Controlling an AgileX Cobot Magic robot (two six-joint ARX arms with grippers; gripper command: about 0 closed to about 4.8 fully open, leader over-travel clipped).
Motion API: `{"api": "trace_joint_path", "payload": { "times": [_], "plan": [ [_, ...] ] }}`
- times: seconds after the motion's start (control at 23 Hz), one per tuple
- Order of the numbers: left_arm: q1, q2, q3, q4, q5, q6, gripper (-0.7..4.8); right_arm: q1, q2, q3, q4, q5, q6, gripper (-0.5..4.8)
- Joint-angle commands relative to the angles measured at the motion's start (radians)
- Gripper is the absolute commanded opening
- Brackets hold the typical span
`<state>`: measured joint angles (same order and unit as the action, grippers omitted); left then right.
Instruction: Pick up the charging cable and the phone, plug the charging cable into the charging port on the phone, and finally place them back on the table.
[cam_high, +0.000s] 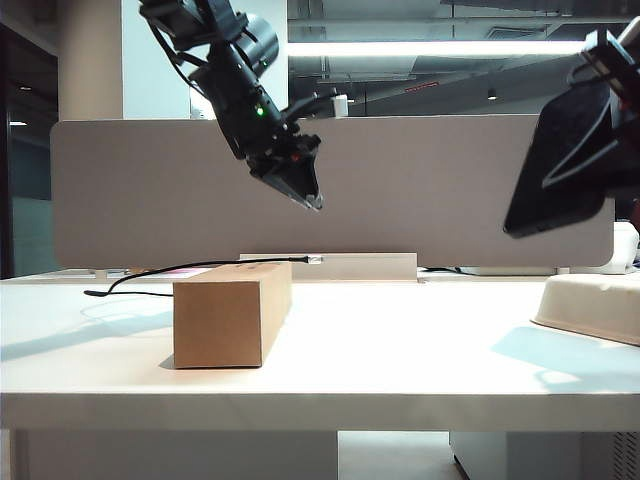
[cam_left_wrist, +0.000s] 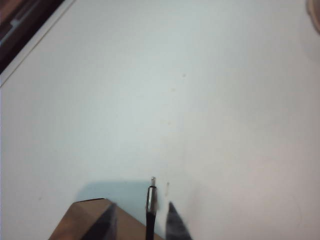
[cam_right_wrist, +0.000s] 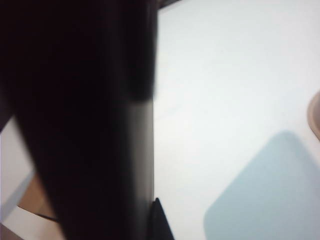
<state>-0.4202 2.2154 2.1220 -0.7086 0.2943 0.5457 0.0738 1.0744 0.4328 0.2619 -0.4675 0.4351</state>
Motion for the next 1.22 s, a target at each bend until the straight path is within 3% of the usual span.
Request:
{"api": "trace_joint_path", "payload": {
  "times": [0.04, 0.3, 0.52, 0.78, 1.04, 1.22],
  "plan": [
    [-0.002, 0.035, 0.043, -0.053, -0.007, 0.005, 1.41, 0.0, -0.008, 0.008, -0.023, -0.006, -0.021, -0.08],
    [-0.008, 0.068, 0.046, -0.055, -0.074, 0.061, 2.25, 0.0, -0.008, 0.007, -0.055, -0.006, -0.029, -0.08],
    [-0.023, 0.087, 0.046, -0.039, -0.08, 0.076, 2.23, 0.0, -0.008, 0.007, -0.056, -0.006, -0.029, -0.08],
    [-0.052, 0.125, 0.046, 0.007, -0.184, 0.101, 2.1, 0.0, -0.008, 0.007, -0.057, -0.006, -0.029, -0.08],
    [-0.05, 0.129, 0.045, 0.015, -0.225, 0.102, 2.09, 0.0, -0.008, 0.007, -0.068, -0.01, -0.03, -0.08],
    [-0.049, 0.131, 0.045, 0.018, -0.226, 0.103, 1.5, 0.0, -0.008, 0.007, -0.078, -0.01, -0.047, -0.08]
  ]
}}
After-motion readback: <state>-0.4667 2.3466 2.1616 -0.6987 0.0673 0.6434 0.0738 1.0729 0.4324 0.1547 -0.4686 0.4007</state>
